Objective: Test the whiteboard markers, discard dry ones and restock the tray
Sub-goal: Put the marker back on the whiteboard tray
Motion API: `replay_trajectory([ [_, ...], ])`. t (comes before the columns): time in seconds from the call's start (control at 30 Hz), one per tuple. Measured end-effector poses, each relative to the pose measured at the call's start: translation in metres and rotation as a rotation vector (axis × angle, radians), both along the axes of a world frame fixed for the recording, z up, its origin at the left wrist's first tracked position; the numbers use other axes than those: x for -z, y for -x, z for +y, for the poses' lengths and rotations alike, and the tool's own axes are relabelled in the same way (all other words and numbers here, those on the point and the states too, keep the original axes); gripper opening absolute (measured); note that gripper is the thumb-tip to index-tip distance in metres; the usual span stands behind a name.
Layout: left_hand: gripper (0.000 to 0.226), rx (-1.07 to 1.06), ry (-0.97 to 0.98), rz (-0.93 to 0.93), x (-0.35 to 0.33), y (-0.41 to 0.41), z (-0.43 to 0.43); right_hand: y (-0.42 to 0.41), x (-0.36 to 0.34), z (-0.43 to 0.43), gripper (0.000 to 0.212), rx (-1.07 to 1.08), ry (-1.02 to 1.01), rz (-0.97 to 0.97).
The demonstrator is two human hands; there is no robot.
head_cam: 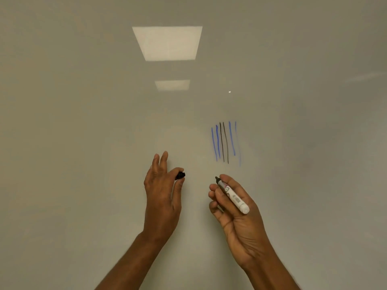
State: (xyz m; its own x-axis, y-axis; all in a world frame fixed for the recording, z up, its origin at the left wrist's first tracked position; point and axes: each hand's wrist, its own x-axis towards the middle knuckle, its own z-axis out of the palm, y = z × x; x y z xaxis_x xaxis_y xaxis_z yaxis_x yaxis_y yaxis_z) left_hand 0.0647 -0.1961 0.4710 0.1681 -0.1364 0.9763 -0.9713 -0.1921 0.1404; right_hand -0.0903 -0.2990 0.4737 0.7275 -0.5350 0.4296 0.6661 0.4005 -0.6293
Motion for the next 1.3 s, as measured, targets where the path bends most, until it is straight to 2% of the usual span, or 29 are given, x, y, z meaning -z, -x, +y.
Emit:
replay_trajectory([
  [0.1, 0.024, -0.058, -0.021, -0.089, -0.017, -0.014, -0.009, -0.005, -0.015, 0.0, 0.034, 0.108, 0.067, -0.024],
  [0.23, 0.027, -0.157, -0.065, -0.19, -0.034, -0.029, -0.019, -0.016, -0.031, -0.004, 0.052, 0.342, 0.192, -0.007],
  [0.33, 0.028, -0.217, -0.057, -0.233, -0.037, -0.035, -0.026, -0.027, -0.037, -0.008, 0.038, 0.52, 0.269, -0.024],
  [0.47, 0.027, -0.261, -0.016, -0.256, -0.035, -0.039, -0.03, -0.038, -0.048, -0.013, 0.01, 0.649, 0.359, -0.087],
  [0.53, 0.025, -0.281, -0.003, -0.276, -0.035, -0.041, -0.032, -0.041, -0.054, -0.016, 0.006, 0.684, 0.418, -0.121],
  [0.7, 0.022, -0.313, 0.017, -0.308, -0.035, -0.042, -0.033, -0.051, -0.067, -0.021, 0.013, 0.702, 0.528, -0.158],
  [0.97, 0.02, -0.343, 0.023, -0.315, -0.035, -0.042, -0.034, -0.063, -0.073, -0.03, 0.01, 0.75, 0.603, -0.108],
  [1.17, 0.02, -0.344, 0.036, -0.323, -0.034, -0.044, -0.035, -0.064, -0.044, -0.034, 0.014, 0.77, 0.594, -0.066],
  [1.3, 0.021, -0.344, 0.03, -0.322, -0.033, -0.044, -0.035, -0.062, -0.012, -0.033, 0.029, 0.79, 0.586, -0.022],
])
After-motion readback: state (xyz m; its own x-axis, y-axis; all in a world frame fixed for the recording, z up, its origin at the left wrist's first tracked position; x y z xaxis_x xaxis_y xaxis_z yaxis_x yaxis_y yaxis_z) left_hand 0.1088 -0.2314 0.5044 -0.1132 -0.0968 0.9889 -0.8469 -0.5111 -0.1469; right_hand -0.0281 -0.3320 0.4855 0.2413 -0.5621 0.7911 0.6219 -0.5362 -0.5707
